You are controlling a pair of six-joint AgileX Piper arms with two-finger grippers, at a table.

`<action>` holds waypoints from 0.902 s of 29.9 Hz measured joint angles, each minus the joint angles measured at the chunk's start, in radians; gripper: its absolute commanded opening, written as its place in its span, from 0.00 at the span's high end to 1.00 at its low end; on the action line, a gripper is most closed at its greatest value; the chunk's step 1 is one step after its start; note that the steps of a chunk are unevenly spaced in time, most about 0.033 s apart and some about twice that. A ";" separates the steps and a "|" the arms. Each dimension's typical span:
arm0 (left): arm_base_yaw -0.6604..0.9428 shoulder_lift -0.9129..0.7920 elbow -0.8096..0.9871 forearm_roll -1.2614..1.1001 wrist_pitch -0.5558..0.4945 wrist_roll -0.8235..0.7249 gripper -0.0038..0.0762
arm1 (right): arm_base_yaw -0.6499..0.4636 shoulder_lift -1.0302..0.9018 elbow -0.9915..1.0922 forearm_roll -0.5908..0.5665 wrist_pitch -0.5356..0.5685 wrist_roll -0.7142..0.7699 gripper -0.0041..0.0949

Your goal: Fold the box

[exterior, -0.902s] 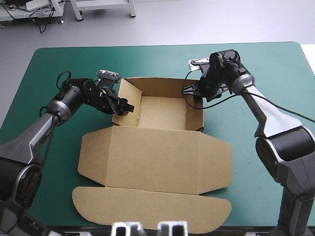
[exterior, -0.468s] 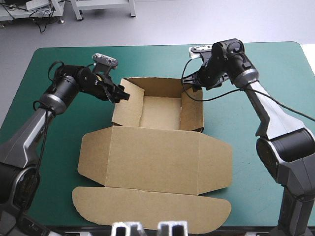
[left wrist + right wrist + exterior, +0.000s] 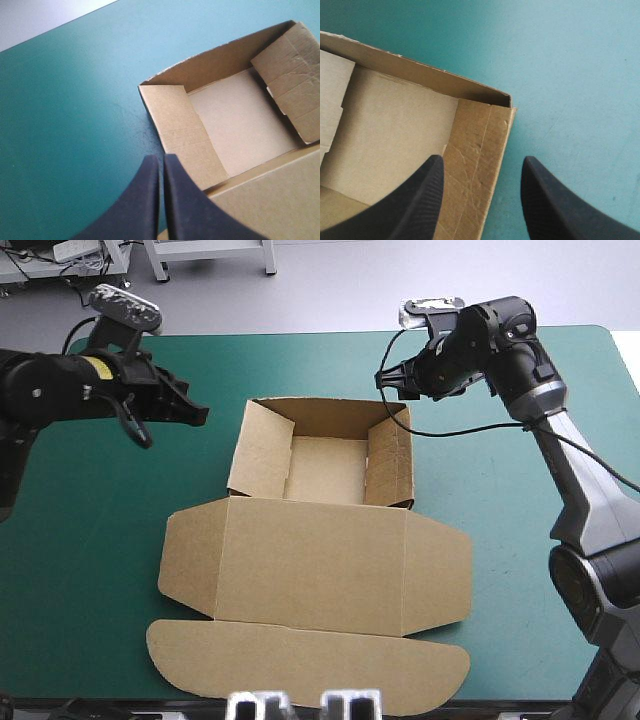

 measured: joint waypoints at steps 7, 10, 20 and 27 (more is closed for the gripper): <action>0.000 -0.256 0.104 0.045 0.006 -0.029 0.96 | 0.000 -0.027 0.145 0.017 0.001 0.003 0.51; 0.000 -0.403 0.235 0.091 -0.005 -0.070 0.96 | 0.000 -0.026 0.217 0.020 -0.004 0.005 0.51; 0.000 -0.892 0.838 0.150 -0.087 -0.203 0.96 | 0.000 -0.026 0.375 0.058 -0.168 0.023 0.52; 0.000 -1.178 1.142 0.152 -0.113 -0.235 0.96 | 0.000 0.008 0.407 0.139 -0.247 -0.013 0.78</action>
